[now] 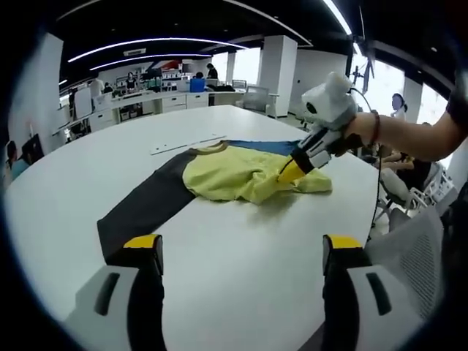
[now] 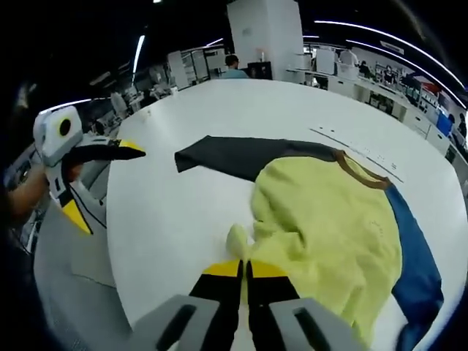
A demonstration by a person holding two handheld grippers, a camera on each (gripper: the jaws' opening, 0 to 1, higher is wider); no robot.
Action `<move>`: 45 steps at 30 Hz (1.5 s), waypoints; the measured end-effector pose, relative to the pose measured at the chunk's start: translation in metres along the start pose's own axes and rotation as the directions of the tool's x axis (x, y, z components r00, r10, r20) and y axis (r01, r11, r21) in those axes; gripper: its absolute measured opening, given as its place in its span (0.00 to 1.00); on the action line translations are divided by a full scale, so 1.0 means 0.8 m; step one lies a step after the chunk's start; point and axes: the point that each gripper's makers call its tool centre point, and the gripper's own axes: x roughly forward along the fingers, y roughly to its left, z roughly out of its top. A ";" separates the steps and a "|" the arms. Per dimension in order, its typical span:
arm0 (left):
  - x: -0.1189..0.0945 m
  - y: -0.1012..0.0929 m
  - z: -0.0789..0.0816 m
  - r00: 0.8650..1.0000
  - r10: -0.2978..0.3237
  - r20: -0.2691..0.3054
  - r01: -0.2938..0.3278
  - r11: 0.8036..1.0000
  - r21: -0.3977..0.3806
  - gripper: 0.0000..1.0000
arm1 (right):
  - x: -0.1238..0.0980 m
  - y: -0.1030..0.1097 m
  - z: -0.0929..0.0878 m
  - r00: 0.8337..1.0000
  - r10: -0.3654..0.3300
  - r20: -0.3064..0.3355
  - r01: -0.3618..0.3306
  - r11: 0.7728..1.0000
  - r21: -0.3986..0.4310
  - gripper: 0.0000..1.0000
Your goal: Fold the garment on the visible template until the final outline fits inside the template.
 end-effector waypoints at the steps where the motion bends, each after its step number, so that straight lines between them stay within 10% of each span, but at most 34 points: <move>1: 0.000 0.000 0.000 1.000 -0.001 0.000 0.001 1.000 -0.001 0.87 | 0.001 0.003 -0.002 1.000 0.006 -0.002 -0.006 1.000 0.003 0.00; 32: 0.005 -0.012 -0.022 0.999 -0.003 -0.041 0.002 0.999 -0.032 0.84 | 0.043 0.045 -0.058 0.997 0.056 -0.051 -0.054 0.998 0.041 0.00; 45: 0.011 -0.021 -0.020 0.999 0.004 -0.044 -0.006 0.998 -0.056 0.81 | 0.019 0.041 -0.047 0.999 0.037 0.029 -0.040 0.995 0.093 0.42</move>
